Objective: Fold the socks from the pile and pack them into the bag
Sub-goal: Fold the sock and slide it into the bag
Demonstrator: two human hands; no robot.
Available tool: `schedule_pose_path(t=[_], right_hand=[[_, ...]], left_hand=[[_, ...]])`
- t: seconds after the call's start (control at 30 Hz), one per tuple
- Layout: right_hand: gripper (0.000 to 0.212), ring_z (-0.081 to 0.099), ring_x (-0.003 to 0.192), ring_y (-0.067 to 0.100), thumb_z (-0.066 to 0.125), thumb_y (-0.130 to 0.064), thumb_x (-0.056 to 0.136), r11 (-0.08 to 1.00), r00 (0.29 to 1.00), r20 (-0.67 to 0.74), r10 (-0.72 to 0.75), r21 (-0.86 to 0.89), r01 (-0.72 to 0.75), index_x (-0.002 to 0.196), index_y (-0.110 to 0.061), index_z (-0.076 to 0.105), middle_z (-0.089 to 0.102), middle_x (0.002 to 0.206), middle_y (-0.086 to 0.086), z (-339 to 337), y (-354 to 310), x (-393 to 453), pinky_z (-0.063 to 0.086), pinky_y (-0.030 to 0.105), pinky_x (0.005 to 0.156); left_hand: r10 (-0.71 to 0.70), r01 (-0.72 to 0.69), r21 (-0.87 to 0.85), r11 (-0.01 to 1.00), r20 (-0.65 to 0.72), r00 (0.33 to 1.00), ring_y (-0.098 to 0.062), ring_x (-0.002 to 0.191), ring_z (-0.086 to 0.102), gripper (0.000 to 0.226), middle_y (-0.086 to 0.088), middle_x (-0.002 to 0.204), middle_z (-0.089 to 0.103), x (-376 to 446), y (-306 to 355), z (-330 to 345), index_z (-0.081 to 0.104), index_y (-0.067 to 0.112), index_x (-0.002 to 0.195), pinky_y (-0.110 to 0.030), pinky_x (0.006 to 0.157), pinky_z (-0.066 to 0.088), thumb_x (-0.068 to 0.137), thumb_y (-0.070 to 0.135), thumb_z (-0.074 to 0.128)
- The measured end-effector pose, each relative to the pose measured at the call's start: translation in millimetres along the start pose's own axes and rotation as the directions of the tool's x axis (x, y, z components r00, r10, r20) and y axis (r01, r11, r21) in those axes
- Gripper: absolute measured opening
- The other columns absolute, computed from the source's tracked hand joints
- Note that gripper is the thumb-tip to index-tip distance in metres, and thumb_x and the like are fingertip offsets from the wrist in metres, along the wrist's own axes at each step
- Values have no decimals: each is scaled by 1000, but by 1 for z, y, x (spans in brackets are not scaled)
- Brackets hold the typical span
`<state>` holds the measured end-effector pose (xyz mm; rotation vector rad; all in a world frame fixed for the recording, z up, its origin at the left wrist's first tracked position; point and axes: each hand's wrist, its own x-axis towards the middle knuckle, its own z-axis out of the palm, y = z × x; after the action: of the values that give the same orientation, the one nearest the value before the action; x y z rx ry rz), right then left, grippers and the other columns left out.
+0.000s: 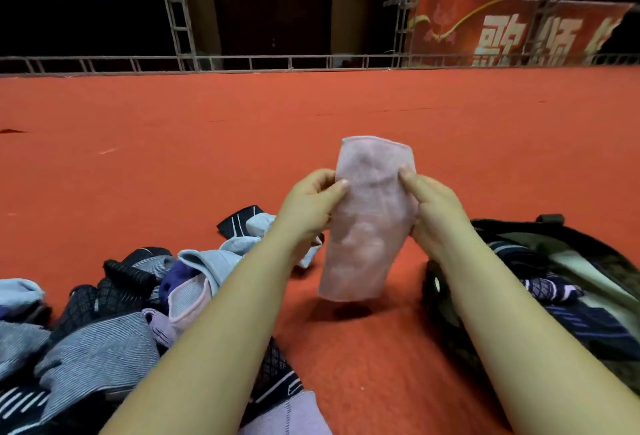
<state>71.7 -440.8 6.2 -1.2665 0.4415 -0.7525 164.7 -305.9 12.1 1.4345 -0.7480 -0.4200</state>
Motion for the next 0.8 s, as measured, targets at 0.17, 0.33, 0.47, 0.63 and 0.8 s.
schedule_pose_path(t=[0.17, 0.33, 0.47, 0.63, 0.8], right_hand=[[26, 64, 83, 26, 69, -33, 80, 993, 999, 27, -41, -106, 43, 90, -9, 66, 69, 95, 16, 2, -18, -10, 51, 40, 75], [11, 64, 75, 16, 59, -7, 88, 949, 991, -49, 127, -284, -136, 84, -9, 68, 72, 83, 6, -28, 47, -81, 51, 26, 65], [17, 54, 68, 15, 60, -15, 87, 812, 969, -80, 234, -533, -240, 70, -12, 62, 63, 70, 1, -47, 88, -124, 41, 29, 63], [25, 45, 64, 9, 57, -26, 88, 625, 994, -10, 107, -777, -76, 67, -15, 47, 52, 69, -4, -41, 94, -127, 31, 25, 54], [29, 43, 65, 15, 53, -29, 89, 522, 999, -24, 27, -852, -35, 66, -16, 40, 49, 68, -4, -38, 104, -101, 31, 31, 56]], left_hand=[[53, -57, 116, 992, 34, 998, -8, 60, 48, 18, 5, 69, 55, -11, 3, -4, 55, 21, 81, -22, 54, 40, 97, 18, 49], [-331, 318, 116, 941, 123, 935, -17, 75, 56, 20, -6, 85, 63, -87, -59, -2, 58, 16, 98, -33, 65, 42, 93, 34, 50], [-446, 408, 218, 886, 169, 879, -7, 61, 55, 11, 10, 72, 63, -130, -80, 2, 56, 21, 88, -22, 59, 43, 95, 25, 48], [-411, 361, 446, 819, 16, 912, -12, 85, 63, 18, 8, 97, 65, -140, -86, 1, 55, 29, 98, -32, 76, 51, 83, 38, 56], [-413, 416, 250, 874, -64, 908, -16, 62, 62, 38, 3, 92, 62, -140, -86, 0, 43, 27, 120, -32, 59, 55, 87, 19, 59]])
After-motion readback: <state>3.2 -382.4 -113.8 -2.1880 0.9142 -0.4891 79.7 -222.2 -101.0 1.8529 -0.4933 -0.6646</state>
